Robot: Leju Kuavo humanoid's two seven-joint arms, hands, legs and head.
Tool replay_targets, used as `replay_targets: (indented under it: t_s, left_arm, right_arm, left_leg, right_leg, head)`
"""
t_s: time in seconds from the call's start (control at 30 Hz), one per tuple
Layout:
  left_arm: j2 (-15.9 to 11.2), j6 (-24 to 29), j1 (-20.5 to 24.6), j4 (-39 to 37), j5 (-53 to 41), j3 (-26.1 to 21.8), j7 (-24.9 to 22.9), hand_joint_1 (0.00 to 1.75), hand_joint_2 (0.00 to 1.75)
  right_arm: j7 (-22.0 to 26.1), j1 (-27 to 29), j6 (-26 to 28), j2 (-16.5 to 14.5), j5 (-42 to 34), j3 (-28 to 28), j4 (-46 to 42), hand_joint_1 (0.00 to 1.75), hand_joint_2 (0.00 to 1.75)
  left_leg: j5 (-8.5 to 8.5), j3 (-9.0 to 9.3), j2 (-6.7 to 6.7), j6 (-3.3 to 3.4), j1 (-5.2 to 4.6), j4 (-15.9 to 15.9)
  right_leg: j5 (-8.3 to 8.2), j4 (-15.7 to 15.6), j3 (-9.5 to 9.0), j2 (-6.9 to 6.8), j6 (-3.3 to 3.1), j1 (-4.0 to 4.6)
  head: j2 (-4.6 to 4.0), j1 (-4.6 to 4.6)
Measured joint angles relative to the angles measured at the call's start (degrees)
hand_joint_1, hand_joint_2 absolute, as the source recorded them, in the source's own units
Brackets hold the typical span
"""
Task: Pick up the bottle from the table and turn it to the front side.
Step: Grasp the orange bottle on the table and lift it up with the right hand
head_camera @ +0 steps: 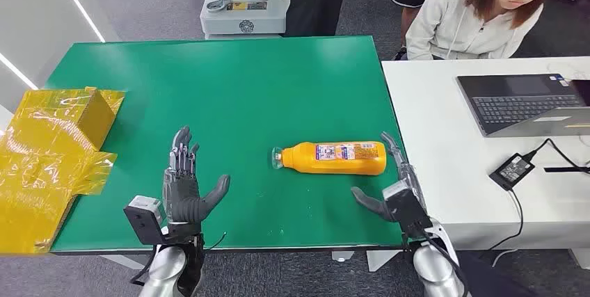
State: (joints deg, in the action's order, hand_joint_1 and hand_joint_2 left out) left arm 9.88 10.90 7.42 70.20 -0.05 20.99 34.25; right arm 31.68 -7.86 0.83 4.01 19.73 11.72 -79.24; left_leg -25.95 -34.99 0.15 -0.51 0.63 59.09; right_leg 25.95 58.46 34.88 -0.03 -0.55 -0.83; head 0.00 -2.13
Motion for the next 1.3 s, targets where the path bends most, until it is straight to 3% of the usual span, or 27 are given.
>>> replay_targets:
  t_s: [0.07, 0.3, 0.43, 0.73, 0.97, 1.3]
  left_arm:
    - [-0.1, 0.0, 0.0, -0.2, 0.3, 0.2, 0.2, 0.0, 1.75]
    - [-0.4, -0.9, 2.1, -3.2, 1.9, 2.4, 1.3, 0.0, 1.75]
    - [-0.4, -1.5, 3.4, -4.9, 2.5, 3.2, 1.3, 0.0, 1.75]
    - [-0.4, -2.2, 6.4, -8.5, 3.4, 4.5, 1.2, 0.0, 1.75]
    - [-0.2, -1.4, 8.5, -10.5, 4.6, 4.9, 0.3, 0.0, 1.75]
    - [-0.4, -0.8, 9.4, -12.3, 6.1, 5.6, 0.1, 0.0, 1.75]
  right_arm:
    - [-0.2, -2.4, -0.3, 0.3, 0.7, 0.6, 2.3, 0.0, 1.75]
    - [-4.4, -20.8, -1.8, 1.1, 8.0, 8.0, 20.1, 0.0, 1.75]
    - [-5.9, -26.8, -2.7, 0.8, 10.1, 11.4, 26.7, 0.0, 1.75]
    - [-10.2, -35.7, -15.4, 0.0, 12.4, 18.0, 39.8, 0.0, 1.75]
    - [-12.8, -39.4, -22.7, -1.3, 12.4, 21.8, 46.4, 0.0, 1.75]
    - [-14.8, -41.7, -25.9, -1.3, 12.6, 26.5, 49.7, 0.0, 1.75]
  left_leg:
    - [0.02, 0.0, 0.0, 0.01, 0.0, 0.0]
    - [0.13, 0.02, -0.02, 0.03, 0.0, 0.1]
    - [0.15, -0.01, -0.08, 0.04, 0.0, 0.1]
    - [0.13, -0.07, -0.09, 0.07, -0.01, 0.1]
    - [0.13, -0.06, -0.1, 0.07, -0.01, 0.1]
    - [0.13, -0.04, -0.1, 0.07, -0.01, 0.1]
  right_leg:
    - [-0.03, 0.0, 0.0, 0.01, 0.03, 0.0]
    - [-0.14, 0.0, 0.01, 0.0, 0.03, -0.01]
    - [-0.13, 0.0, 0.01, -0.05, 0.04, 0.0]
    - [-0.12, 0.0, 0.03, -0.04, 0.05, -0.01]
    - [-0.12, 0.0, 0.03, -0.05, 0.05, -0.01]
    - [-0.12, 0.0, 0.03, -0.03, 0.05, -0.01]
  head:
    - [0.0, 0.0]
    - [0.0, -0.01]
    - [0.0, -0.01]
    - [0.0, 0.0]
    - [0.0, -0.01]
    - [0.0, 0.0]
